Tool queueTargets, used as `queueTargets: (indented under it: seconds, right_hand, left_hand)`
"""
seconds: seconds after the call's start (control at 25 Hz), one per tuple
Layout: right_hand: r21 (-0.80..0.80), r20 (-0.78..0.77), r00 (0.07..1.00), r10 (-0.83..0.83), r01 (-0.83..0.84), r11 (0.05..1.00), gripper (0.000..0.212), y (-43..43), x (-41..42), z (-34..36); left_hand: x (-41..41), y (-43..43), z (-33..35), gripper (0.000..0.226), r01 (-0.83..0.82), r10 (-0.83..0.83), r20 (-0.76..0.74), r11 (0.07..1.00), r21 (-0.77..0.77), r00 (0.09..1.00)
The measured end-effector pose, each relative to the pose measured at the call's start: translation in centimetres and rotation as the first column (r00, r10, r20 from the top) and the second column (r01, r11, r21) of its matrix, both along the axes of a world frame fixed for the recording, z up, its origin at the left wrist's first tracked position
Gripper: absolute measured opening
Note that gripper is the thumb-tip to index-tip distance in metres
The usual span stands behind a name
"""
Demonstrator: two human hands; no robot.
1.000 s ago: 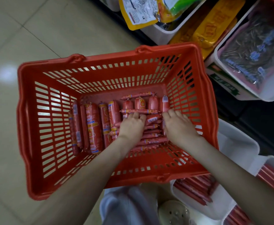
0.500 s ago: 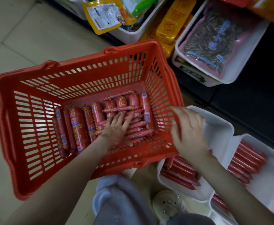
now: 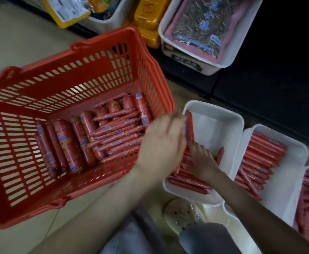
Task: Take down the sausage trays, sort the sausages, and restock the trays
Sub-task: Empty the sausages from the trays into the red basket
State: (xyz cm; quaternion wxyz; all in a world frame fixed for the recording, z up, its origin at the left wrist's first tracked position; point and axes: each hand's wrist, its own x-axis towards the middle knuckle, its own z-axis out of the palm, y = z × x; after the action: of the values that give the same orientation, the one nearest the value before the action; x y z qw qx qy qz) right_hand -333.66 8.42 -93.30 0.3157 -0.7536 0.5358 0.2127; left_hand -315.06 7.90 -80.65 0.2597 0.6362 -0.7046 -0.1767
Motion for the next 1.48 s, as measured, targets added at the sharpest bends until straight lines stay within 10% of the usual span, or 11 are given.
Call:
queueTargets:
  seconds: [0.08,0.24,0.4,0.48,0.6,0.72,0.76,0.88,1.04,1.16,1.48]
  right_hand:
    - [0.024,-0.157,0.978,0.139,-0.137,0.99,0.091,1.2,-0.7,-1.9]
    - [-0.007,-0.169,0.985,-0.019,0.018,1.0,0.078,1.3,-1.8,-3.3]
    - [-0.107,-0.043,0.997,-0.062,0.057,0.993,0.063,1.9,-3.6,-3.5]
    - [-0.185,0.117,0.98,-0.162,0.182,0.966,0.044,2.3,-5.1,-4.0]
    - [-0.164,0.456,0.81,-0.367,0.482,0.86,0.036,3.2,-5.7,-3.0]
    - [-0.092,0.612,0.713,-0.342,0.493,0.865,0.031,5.4,-5.1,-1.1]
    - [-0.076,0.63,0.718,-0.297,0.437,0.896,0.028,6.1,-5.0,-0.7]
    - [-0.003,0.633,0.728,-0.262,0.341,0.94,0.027,6.1,-5.2,-0.2]
    - [-0.128,0.082,0.991,-0.108,0.118,0.985,0.054,2.4,-5.7,-0.9]
    - [0.124,-0.493,0.802,0.335,-0.317,0.94,0.084,-0.9,-5.5,-0.5]
    - [0.076,-0.507,0.809,0.299,-0.303,0.95,0.03,-4.2,-6.0,3.3]
  left_hand:
    - [-2.9,1.0,-1.5,0.034,0.28,-0.264,0.213,0.959,-0.048,0.941]
    - [-4.8,3.0,-6.8,0.047,0.624,-0.613,0.62,0.743,0.241,0.49]
    - [-6.5,3.8,-10.6,0.05,0.526,-0.762,0.439,0.647,0.552,0.476]
    - [-6.9,3.6,-13.1,0.055,0.399,-0.723,0.32,0.632,0.664,0.612]
    - [-8.7,2.6,-13.8,0.041,0.239,-0.196,-0.143,0.661,0.711,0.97]
    - [-10.4,1.6,-13.1,0.023,0.206,0.609,-0.445,0.423,0.882,0.656]
    - [-10.5,1.4,-13.1,0.015,0.209,0.734,-0.439,0.389,0.897,0.518]
    - [-10.0,0.9,-13.5,0.01,0.111,0.733,-0.428,0.44,0.891,0.529]
    - [-8.9,1.4,-14.3,0.012,0.046,0.685,-0.351,0.422,0.905,0.639]
    - [-8.1,2.1,-14.5,0.011,0.045,0.514,-0.291,0.437,0.898,0.807]
    - [-8.0,2.1,-13.6,0.023,0.05,0.429,-0.255,0.434,0.899,0.867]
